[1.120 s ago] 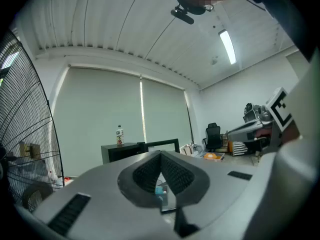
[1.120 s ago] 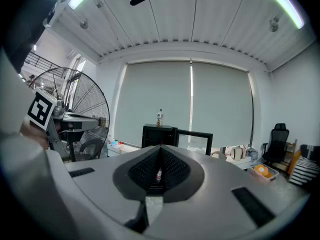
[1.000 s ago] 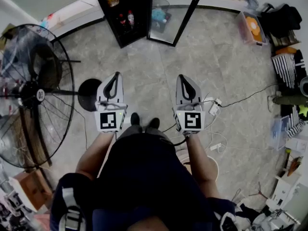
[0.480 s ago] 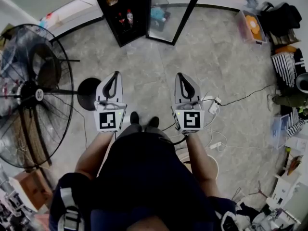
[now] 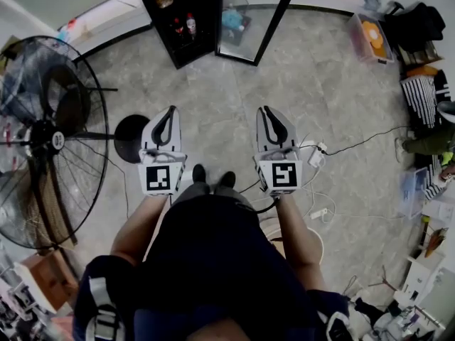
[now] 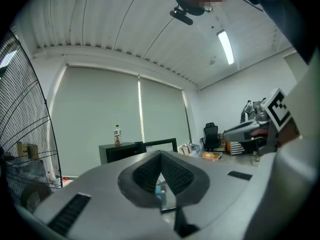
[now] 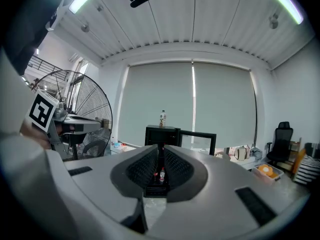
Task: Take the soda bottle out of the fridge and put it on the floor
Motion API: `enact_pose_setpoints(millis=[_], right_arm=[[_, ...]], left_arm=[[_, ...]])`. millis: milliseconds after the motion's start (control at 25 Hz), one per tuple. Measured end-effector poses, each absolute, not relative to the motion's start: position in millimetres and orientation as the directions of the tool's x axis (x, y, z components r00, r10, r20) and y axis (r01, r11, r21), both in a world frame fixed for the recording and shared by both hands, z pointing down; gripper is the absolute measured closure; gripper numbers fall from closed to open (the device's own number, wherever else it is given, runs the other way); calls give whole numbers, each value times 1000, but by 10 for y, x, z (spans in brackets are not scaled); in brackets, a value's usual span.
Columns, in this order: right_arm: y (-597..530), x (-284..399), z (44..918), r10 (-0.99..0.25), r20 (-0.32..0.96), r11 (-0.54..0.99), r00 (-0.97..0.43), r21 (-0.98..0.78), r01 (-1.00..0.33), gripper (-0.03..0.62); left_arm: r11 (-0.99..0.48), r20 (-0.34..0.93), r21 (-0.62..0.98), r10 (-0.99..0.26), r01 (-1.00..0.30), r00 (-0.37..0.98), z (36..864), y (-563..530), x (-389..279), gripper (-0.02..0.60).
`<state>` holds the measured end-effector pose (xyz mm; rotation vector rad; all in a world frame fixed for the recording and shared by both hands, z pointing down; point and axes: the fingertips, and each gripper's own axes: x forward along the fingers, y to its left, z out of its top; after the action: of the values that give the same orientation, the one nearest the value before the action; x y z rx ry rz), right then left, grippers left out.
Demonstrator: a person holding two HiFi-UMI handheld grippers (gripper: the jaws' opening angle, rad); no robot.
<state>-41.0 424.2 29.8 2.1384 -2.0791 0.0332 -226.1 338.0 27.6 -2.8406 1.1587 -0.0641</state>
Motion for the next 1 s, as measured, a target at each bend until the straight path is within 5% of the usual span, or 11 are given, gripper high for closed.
enact_pose_setpoints(millis=[200,1000], right_arm=[[4177,-447,305,-993,119,3,7,88,-996,420],[3251,-541,290,-998,68,-3,15,166,-986,384]], left_arm=[[-720,11,-86,-692,-689,722,281,3362,-2286,558],[-763,-4,-71,-644,-642,765,383,2670,-2326,558]])
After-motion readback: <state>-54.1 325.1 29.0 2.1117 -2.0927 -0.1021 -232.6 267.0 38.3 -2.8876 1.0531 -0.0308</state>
